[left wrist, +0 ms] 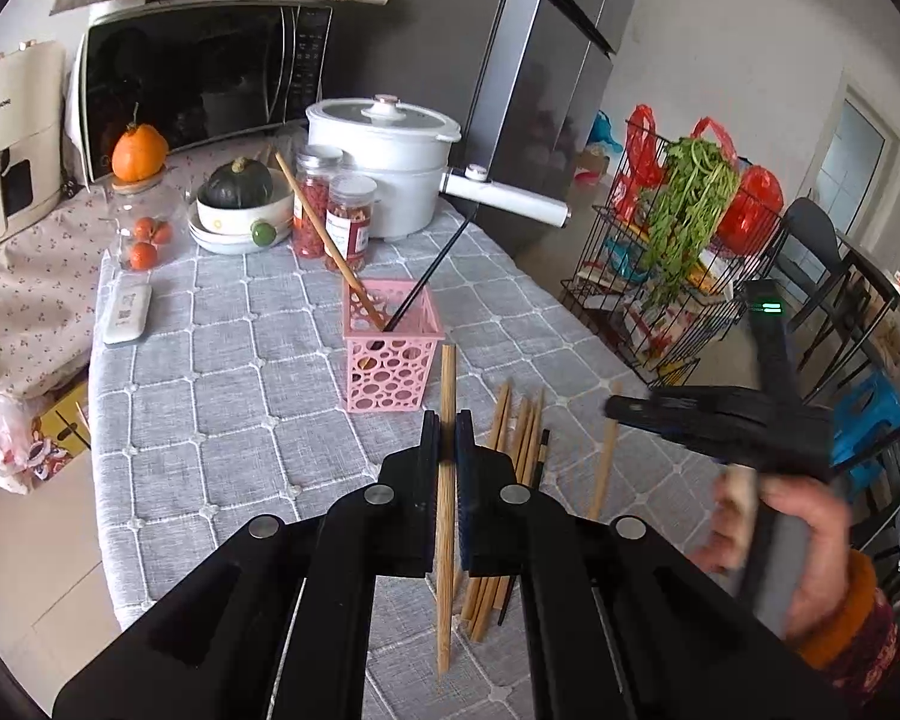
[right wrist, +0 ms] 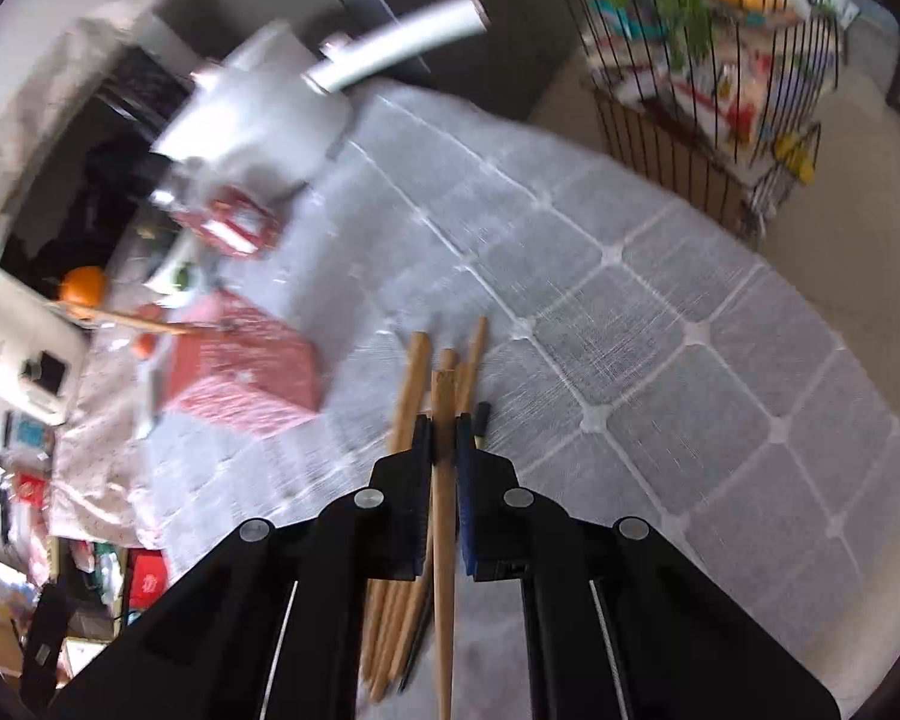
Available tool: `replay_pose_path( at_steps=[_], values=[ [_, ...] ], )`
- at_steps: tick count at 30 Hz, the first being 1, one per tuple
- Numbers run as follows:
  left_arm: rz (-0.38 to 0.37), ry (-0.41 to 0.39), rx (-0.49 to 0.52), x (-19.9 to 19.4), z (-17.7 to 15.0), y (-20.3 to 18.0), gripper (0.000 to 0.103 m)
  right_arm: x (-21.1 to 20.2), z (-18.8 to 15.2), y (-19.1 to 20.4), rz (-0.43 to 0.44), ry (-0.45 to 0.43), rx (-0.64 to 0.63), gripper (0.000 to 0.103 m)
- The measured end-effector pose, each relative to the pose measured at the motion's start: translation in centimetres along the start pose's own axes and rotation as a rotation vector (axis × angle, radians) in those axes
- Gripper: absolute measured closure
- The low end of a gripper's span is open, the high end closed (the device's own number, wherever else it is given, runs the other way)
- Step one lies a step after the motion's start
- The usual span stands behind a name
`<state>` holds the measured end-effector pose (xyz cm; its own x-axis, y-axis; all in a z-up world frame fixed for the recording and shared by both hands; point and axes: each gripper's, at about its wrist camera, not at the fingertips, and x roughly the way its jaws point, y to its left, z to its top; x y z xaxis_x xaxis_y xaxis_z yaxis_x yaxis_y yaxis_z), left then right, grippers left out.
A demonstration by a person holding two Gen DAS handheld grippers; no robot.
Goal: Organize utensils
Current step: 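Grasp a wooden chopstick with the left tool while the right tool grasps another, then lower both held chopsticks into the pink holder and open both tools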
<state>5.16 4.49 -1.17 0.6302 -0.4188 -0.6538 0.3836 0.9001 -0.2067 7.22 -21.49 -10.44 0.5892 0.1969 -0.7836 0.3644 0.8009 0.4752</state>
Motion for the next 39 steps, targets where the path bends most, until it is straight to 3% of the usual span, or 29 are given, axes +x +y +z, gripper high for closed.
replay_pose_path(
  at_steps=[6, 11, 20, 25, 29, 31, 33, 38, 39],
  values=[
    [0.005, -0.057, -0.007, -1.9, 0.5, -0.5, 0.099, -6.8, -0.7, 1.3, 0.075, -0.123, -0.075, 0.095],
    [0.007, -0.113, -0.027, -2.7, 2.7, -1.0, 0.099, -10.7, 0.4, 2.6, 0.126, -0.216, -0.09, 0.095],
    [0.076, -0.292, -0.035, -4.5, 11.0, -1.8, 0.099, -15.9, 4.4, 4.5, 0.207, -0.404, -0.056, 0.095],
    [0.144, -0.364, -0.055, -3.7, 14.4, -1.5, 0.099, -16.3, 5.5, 4.5, 0.227, -0.442, -0.048, 0.095],
    [0.195, -0.369, -0.087, -0.8, 15.0, -0.3, 0.098, -15.5, 6.1, 4.6, 0.226, -0.437, -0.046, 0.095],
    [0.2, -0.316, -0.106, 1.4, 14.7, 0.4, 0.097, -14.8, 6.3, 4.7, 0.221, -0.43, -0.048, 0.095],
    [0.209, -0.275, -0.136, 2.9, 14.0, 1.3, 0.08, -14.4, 6.4, 4.9, 0.219, -0.419, -0.048, 0.095],
    [0.204, -0.323, -0.2, 1.1, 11.9, 3.6, 0.074, -14.3, 6.9, 6.4, 0.218, -0.437, -0.071, 0.095],
    [0.203, -0.335, -0.21, 0.3, 11.5, 3.9, 0.069, -14.4, 7.0, 6.8, 0.221, -0.443, -0.077, 0.095]
  ],
)
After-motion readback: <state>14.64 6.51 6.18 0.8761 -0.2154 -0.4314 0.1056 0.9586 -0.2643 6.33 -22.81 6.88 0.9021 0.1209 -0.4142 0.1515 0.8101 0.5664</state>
